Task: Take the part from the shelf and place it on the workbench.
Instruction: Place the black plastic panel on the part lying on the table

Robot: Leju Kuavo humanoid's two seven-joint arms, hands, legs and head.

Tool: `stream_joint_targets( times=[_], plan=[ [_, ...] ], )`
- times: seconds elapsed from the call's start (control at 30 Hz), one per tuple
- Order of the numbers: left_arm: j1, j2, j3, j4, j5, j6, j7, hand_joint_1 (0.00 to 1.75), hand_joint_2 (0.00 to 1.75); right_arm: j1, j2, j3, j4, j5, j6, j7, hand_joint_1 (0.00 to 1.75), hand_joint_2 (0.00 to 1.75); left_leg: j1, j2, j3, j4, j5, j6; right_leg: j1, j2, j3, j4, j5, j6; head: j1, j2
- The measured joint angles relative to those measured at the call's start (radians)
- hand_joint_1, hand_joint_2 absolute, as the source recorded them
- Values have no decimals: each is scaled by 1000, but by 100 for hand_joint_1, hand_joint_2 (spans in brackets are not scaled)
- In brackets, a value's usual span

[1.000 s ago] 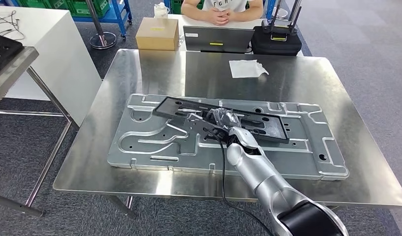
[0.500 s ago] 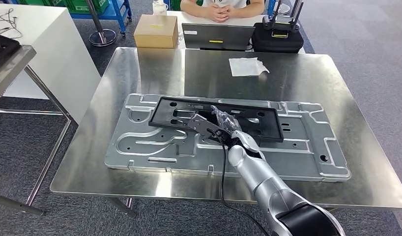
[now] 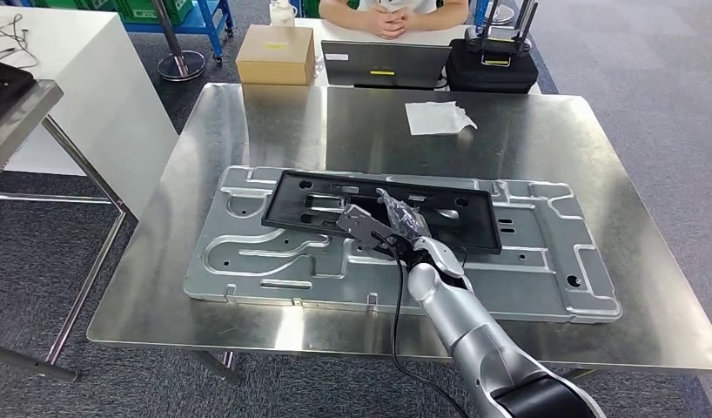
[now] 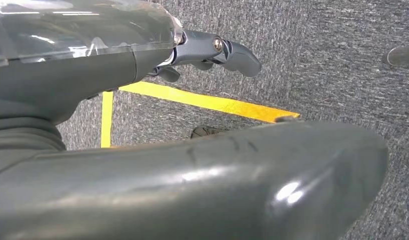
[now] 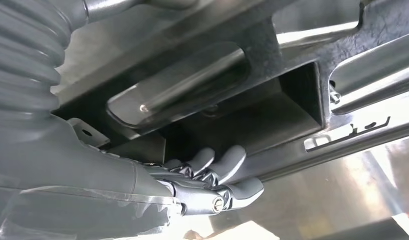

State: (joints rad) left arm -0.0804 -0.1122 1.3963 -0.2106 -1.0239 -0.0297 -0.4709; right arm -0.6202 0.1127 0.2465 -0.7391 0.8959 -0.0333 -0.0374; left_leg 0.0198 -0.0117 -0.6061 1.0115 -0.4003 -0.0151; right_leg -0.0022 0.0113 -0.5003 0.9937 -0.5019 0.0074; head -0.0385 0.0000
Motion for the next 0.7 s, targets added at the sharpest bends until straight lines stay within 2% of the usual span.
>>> stream_joint_targets(
  times=[0.2, 0.33, 0.43, 0.57, 0.7],
  plan=[
    [6, 0, 0, 0, 0, -1, -7, 0, 0, 166, -18, 0, -318, -117, -29, -91, 0, 175, 0, 0, -7, 0, 0, 0, 0, 0, -7, 0, 0, 0, 0, 0],
    [8, 0, 0, 0, -5, -1, -9, 0, 0, 282, -34, -9, -598, -288, -102, -194, 0, 175, -1, -1, -9, 0, -1, 0, -1, 0, -9, 0, -2, 1, 0, 0],
    [9, 0, 0, 0, -7, 0, -9, 0, 0, 351, -51, -20, -777, -380, -125, -231, 0, 175, -1, -1, -9, 0, -3, 0, -1, 0, -9, 0, -3, 2, 0, 0],
    [8, 0, 0, 0, -9, 0, -9, 0, 0, 397, -66, -31, -902, -413, -130, -243, 0, 175, -1, 0, -9, 0, -4, -1, 0, 2, -9, 0, -3, 1, 0, 0],
    [8, 0, 0, 0, -10, 2, -9, 0, 0, 429, -83, -44, -989, -499, -133, -275, 0, 175, -1, 0, -9, 0, -4, -1, -1, 1, -9, 0, -4, 1, 0, 0]
  ],
)
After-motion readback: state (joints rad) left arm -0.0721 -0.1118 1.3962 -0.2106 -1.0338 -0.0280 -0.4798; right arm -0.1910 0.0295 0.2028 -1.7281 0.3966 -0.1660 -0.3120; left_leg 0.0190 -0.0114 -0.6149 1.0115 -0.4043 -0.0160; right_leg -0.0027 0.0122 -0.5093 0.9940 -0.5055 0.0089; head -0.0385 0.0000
